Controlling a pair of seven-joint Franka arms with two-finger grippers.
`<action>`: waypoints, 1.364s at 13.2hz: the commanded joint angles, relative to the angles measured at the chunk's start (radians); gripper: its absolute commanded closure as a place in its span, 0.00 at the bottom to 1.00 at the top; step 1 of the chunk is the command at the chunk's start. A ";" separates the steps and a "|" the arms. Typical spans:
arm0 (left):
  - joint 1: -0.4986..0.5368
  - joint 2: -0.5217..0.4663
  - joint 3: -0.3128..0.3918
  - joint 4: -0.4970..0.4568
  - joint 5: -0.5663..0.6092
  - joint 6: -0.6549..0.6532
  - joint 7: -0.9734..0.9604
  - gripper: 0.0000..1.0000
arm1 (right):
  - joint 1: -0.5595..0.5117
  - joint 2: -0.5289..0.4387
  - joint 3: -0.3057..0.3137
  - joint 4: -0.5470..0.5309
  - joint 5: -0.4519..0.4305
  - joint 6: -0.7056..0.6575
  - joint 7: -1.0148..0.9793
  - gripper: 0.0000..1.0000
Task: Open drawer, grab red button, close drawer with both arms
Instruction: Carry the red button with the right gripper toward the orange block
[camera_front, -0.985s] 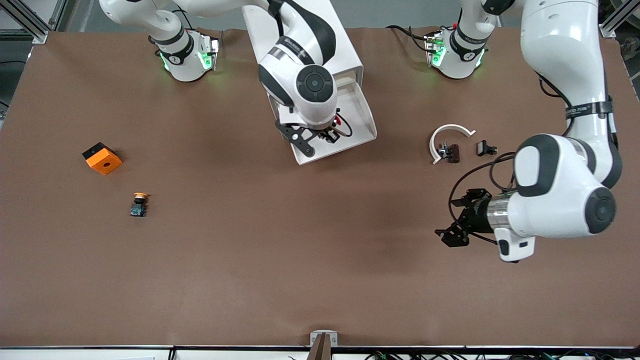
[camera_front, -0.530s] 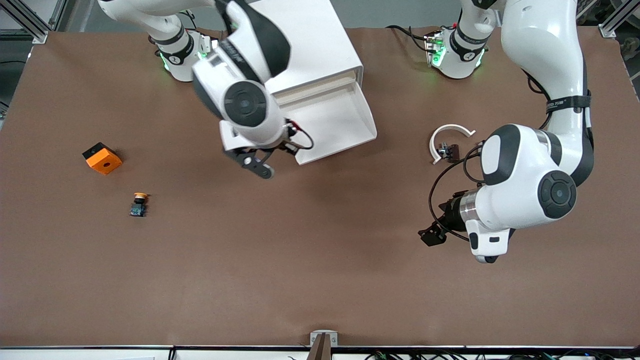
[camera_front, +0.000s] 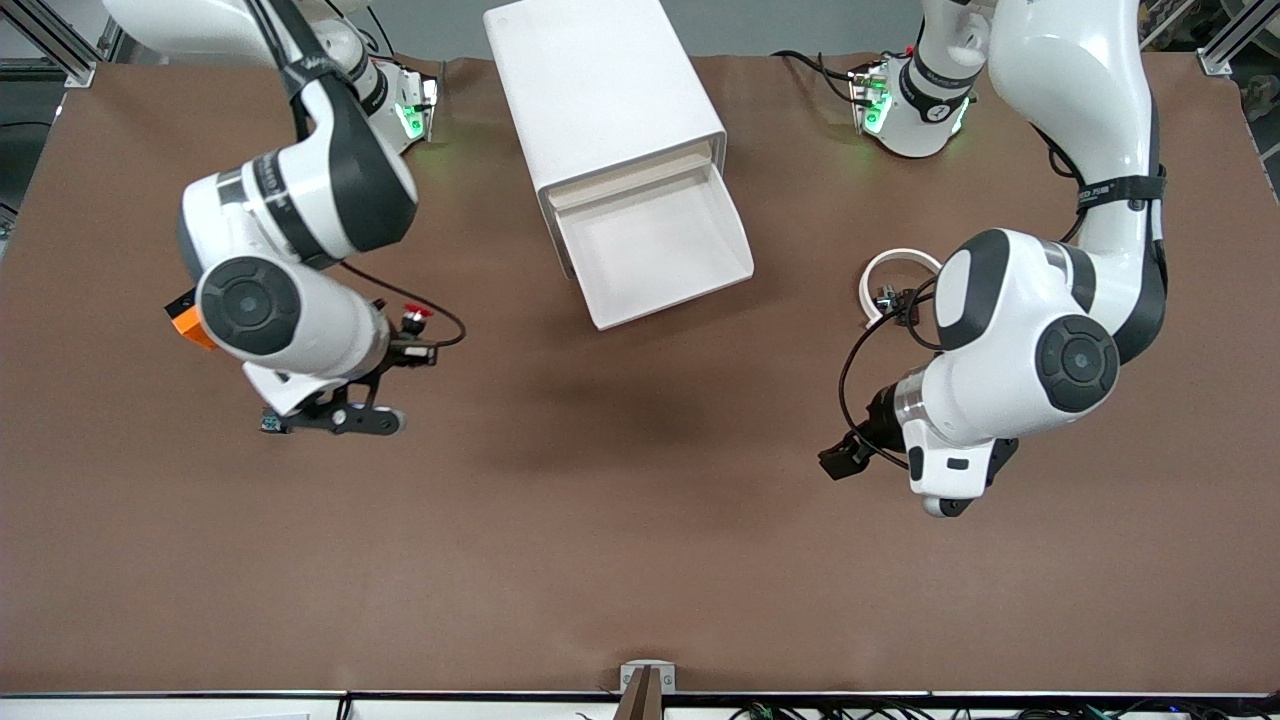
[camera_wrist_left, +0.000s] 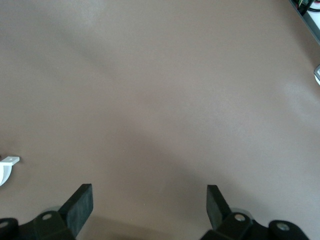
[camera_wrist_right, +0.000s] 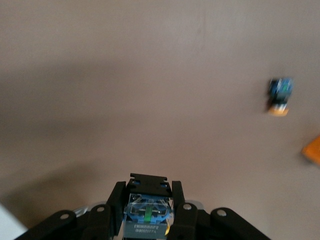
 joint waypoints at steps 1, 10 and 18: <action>-0.007 -0.115 -0.023 -0.174 0.035 0.104 0.057 0.00 | -0.070 -0.005 0.018 -0.087 -0.031 0.117 -0.141 0.80; -0.042 -0.161 -0.048 -0.328 0.086 0.245 0.074 0.00 | -0.168 0.042 0.016 -0.265 -0.148 0.392 -0.218 0.79; -0.085 -0.161 -0.062 -0.392 0.100 0.331 0.094 0.00 | -0.278 0.162 0.018 -0.288 -0.163 0.530 -0.259 0.78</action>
